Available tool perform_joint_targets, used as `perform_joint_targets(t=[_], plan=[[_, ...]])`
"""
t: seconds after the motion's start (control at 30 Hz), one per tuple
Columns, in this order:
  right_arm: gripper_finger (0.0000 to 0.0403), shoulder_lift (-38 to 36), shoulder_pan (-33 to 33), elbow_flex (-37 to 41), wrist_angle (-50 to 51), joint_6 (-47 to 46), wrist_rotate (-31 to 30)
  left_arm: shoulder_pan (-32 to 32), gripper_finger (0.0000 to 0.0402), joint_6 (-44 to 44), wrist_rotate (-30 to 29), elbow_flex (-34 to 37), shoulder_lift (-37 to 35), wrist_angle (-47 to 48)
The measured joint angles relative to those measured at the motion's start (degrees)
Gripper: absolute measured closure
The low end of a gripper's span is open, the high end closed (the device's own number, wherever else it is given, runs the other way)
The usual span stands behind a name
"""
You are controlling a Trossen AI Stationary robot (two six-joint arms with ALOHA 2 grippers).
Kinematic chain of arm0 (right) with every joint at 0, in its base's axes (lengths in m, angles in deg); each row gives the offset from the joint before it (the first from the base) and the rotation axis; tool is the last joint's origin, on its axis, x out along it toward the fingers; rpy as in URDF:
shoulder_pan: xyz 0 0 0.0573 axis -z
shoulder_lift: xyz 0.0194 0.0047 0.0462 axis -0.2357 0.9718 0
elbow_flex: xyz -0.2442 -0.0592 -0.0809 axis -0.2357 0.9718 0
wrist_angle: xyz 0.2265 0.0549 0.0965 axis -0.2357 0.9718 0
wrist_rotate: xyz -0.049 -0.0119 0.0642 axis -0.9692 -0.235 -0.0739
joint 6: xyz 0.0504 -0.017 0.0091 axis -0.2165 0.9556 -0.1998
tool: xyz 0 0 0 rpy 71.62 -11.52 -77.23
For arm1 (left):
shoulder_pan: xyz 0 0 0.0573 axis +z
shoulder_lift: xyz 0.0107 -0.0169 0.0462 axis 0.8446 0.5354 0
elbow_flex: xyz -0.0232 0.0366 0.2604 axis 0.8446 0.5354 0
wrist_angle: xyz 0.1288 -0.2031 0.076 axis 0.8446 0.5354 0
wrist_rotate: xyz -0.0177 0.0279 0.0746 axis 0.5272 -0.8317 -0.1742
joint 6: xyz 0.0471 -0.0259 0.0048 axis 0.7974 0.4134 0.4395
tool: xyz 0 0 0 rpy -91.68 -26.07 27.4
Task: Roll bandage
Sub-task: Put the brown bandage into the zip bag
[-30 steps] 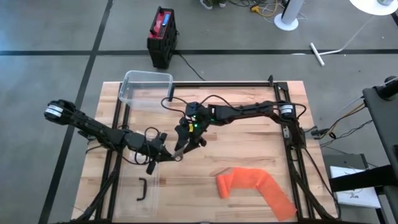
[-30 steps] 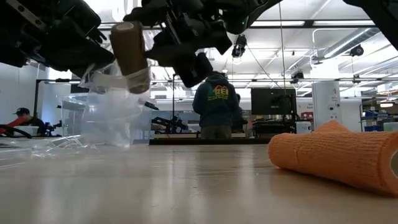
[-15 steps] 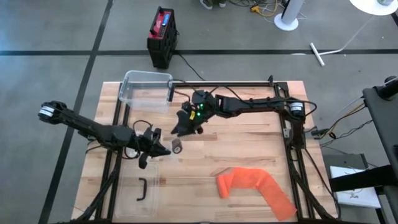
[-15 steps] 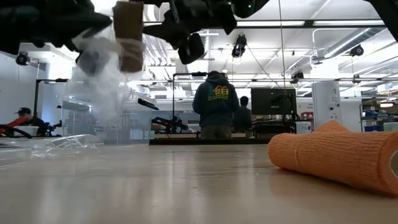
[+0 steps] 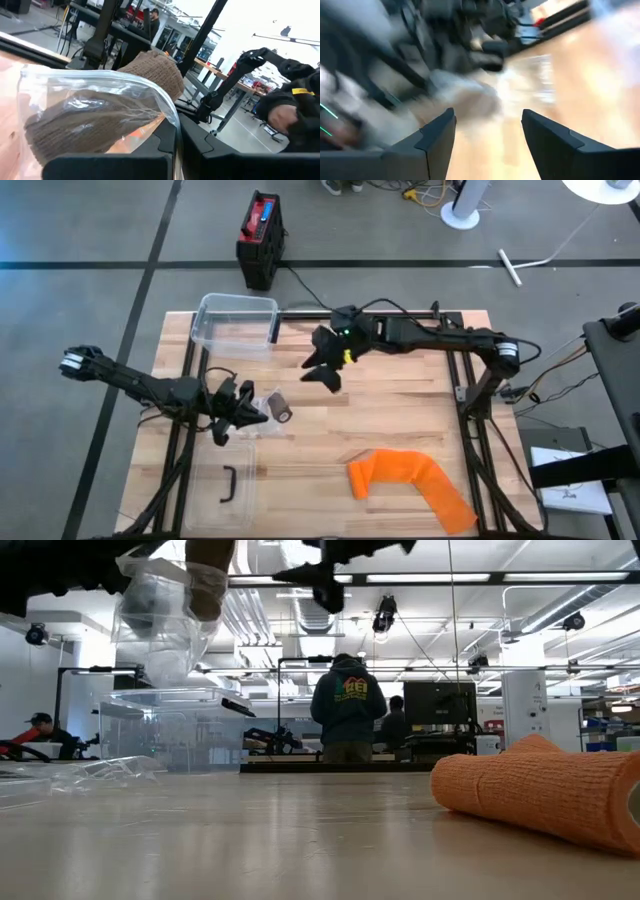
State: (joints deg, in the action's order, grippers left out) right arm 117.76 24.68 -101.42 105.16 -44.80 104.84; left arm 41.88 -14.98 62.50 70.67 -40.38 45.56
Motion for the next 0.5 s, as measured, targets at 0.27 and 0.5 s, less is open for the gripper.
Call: perform_joint_targets(t=[0.27,0.5], plan=[[0.0195,0.98,-4.15,0.06,1.94,40.92,-7.24,0.00,0.0401,-0.93,0.48,0.00,-0.41,-0.76],[0.0202,4.69,-7.84,0.11,-6.16,63.47,-14.53,-0.07,0.0401,-3.22,4.44,0.00,-0.40,-2.12]])
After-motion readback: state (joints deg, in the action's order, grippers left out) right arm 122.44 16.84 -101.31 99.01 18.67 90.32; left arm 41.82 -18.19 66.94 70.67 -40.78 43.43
